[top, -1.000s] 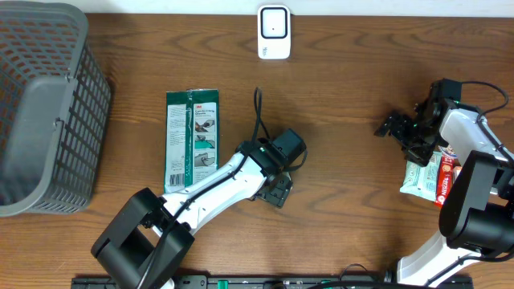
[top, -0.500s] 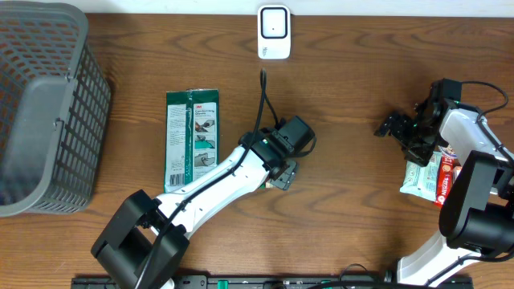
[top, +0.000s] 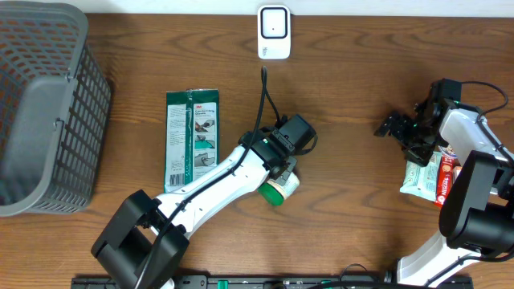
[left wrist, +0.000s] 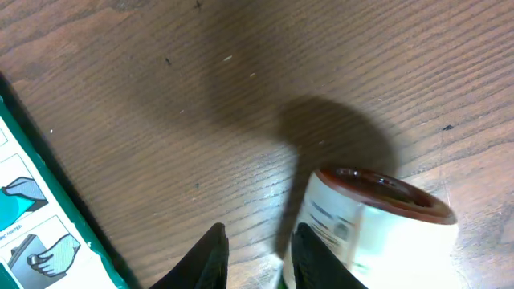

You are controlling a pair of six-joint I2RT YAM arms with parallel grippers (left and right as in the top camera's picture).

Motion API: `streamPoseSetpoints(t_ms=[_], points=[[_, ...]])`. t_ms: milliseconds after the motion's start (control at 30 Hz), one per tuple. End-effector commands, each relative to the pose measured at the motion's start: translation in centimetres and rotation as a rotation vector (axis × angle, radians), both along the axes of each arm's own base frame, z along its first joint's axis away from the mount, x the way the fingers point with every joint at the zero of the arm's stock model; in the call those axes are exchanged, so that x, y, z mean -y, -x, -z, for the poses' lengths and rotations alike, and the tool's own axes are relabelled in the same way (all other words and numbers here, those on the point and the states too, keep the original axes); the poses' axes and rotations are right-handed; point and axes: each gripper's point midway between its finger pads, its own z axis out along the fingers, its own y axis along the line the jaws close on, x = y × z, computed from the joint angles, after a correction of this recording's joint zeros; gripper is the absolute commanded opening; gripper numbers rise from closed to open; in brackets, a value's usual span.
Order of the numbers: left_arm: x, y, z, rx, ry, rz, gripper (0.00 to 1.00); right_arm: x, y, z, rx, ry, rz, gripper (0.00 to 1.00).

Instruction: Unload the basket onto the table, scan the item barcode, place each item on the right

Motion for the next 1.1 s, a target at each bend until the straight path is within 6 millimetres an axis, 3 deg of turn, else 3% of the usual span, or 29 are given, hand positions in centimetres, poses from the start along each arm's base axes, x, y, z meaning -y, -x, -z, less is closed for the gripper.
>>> streamPoseSetpoints(t_ms=[0,200,333,567,667,900,967,1067], points=[[0.0,-0.4,-0.5,0.017,-0.006,-0.002,0.27,0.4,-0.7,-1.2,0.038,0.024,-0.010,0.99],[2.6,2.4,-0.2,-0.142,0.139,0.058,0.20,0.4,-0.7,-1.2,0.038,0.024,-0.010,0.99],[2.7,3.3,-0.1,-0.185,0.148,0.065,0.20,0.4,-0.7,-1.2,0.038,0.024,-0.010,0.99],[2.6,3.3,-0.1,-0.185,0.146,0.065,0.20,0.4,-0.7,-1.2,0.038,0.024,-0.010,0.99],[3.4,2.7,-0.3,-0.161,0.177,0.070,0.20,0.4,-0.7,-1.2,0.038,0.024,-0.010,0.99],[6.2,4.2,-1.2,-0.247,0.328,0.130,0.20,0.4,-0.7,-1.2,0.038,0.024,-0.010,0.99],[6.3,4.0,-1.2,-0.240,0.332,0.132,0.19,0.4,-0.7,-1.2,0.038,0.024,-0.010,0.99],[6.6,3.3,-1.6,-0.208,0.343,0.132,0.08,0.4,-0.7,-1.2,0.039,0.024,-0.010,0.99]])
